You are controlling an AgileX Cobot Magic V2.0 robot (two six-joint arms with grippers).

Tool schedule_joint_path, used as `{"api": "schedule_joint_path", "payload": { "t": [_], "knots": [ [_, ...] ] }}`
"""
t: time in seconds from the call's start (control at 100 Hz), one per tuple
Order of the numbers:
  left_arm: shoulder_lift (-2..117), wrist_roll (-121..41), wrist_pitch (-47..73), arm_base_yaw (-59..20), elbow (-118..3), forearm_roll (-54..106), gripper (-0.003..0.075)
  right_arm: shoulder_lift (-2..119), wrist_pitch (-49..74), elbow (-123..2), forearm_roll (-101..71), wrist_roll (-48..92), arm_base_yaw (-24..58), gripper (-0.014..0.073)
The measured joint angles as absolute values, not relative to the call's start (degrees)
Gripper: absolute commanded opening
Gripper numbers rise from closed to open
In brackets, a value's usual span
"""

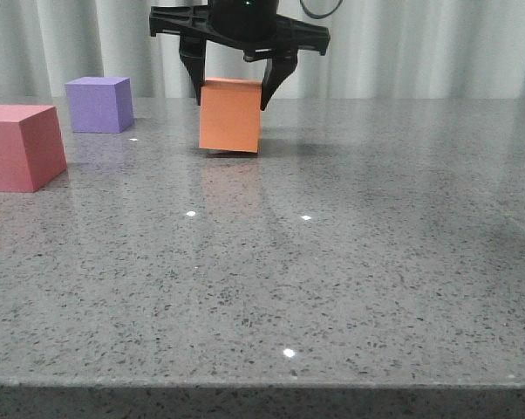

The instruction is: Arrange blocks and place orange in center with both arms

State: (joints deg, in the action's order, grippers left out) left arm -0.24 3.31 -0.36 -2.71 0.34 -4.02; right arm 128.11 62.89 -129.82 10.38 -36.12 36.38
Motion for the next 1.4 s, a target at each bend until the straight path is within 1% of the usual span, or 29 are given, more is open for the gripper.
{"api": "schedule_joint_path", "payload": {
  "t": [0.1,0.15,0.22,0.34,0.39,0.44,0.79,1.06,1.2,1.4],
  "knots": [
    [-0.2,3.3,-0.4,-2.7,0.3,-4.0,-0.002,128.1,62.9,-129.8,10.4,-36.1,36.4,0.0315],
    [-0.2,3.3,-0.4,-2.7,0.3,-4.0,-0.002,128.1,62.9,-129.8,10.4,-36.1,36.4,0.0335],
    [-0.2,3.3,-0.4,-2.7,0.3,-4.0,-0.002,128.1,62.9,-129.8,10.4,-36.1,36.4,0.0405],
    [-0.2,3.3,-0.4,-2.7,0.3,-4.0,-0.002,128.1,62.9,-129.8,10.4,-36.1,36.4,0.0577],
    [-0.2,3.3,-0.4,-2.7,0.3,-4.0,-0.002,128.1,62.9,-129.8,10.4,-36.1,36.4,0.0629],
    [-0.2,3.3,-0.4,-2.7,0.3,-4.0,-0.002,128.1,62.9,-129.8,10.4,-36.1,36.4,0.0658],
    [-0.2,3.3,-0.4,-2.7,0.3,-4.0,-0.002,127.7,62.9,-129.8,10.4,-35.8,36.4,0.0654],
    [-0.2,3.3,-0.4,-2.7,0.3,-4.0,-0.002,121.7,62.8,-129.8,10.4,-28.3,35.5,0.0654],
    [-0.2,3.3,-0.4,-2.7,0.3,-4.0,-0.002,118.5,62.6,-129.8,9.5,-23.5,32.6,0.0654],
    [-0.2,3.3,-0.4,-2.7,0.3,-4.0,-0.002,115.8,65.1,-129.7,6.4,-16.9,25.7,0.0654]
  ]
}}
